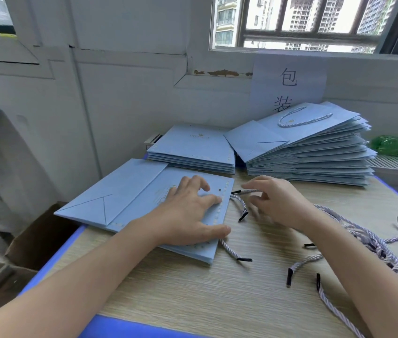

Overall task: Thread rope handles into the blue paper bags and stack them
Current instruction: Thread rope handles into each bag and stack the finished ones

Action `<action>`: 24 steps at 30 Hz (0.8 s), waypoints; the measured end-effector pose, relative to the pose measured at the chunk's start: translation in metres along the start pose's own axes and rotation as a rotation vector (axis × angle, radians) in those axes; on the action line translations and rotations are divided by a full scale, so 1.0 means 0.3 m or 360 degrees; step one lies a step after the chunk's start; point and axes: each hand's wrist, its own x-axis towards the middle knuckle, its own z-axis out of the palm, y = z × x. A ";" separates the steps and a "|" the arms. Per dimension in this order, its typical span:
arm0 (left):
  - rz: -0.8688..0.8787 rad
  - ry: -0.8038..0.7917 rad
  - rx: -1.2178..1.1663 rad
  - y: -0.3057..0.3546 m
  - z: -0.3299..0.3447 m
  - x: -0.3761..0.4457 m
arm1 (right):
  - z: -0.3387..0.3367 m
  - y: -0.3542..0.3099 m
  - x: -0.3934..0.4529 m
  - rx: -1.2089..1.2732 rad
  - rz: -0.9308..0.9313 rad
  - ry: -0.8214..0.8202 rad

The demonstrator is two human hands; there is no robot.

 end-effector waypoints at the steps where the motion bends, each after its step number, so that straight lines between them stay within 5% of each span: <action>1: -0.0001 0.0002 0.0043 0.001 0.000 0.000 | 0.009 0.002 0.004 -0.0022 -0.0020 0.0000; 8: -0.0015 -0.0249 0.0008 0.006 0.001 -0.011 | -0.001 0.000 -0.002 -0.0005 0.0073 0.0102; 14: -0.0023 -0.0208 -0.0173 -0.001 -0.007 -0.008 | -0.063 -0.084 -0.031 0.0973 -0.0032 0.0242; 19: -0.0031 -0.0186 -0.0213 -0.012 0.003 0.000 | -0.035 -0.143 -0.051 0.0844 -0.0230 -0.0045; 24: -0.0020 -0.0157 -0.0238 -0.021 0.014 0.004 | -0.010 -0.150 -0.051 0.0622 -0.0326 -0.0049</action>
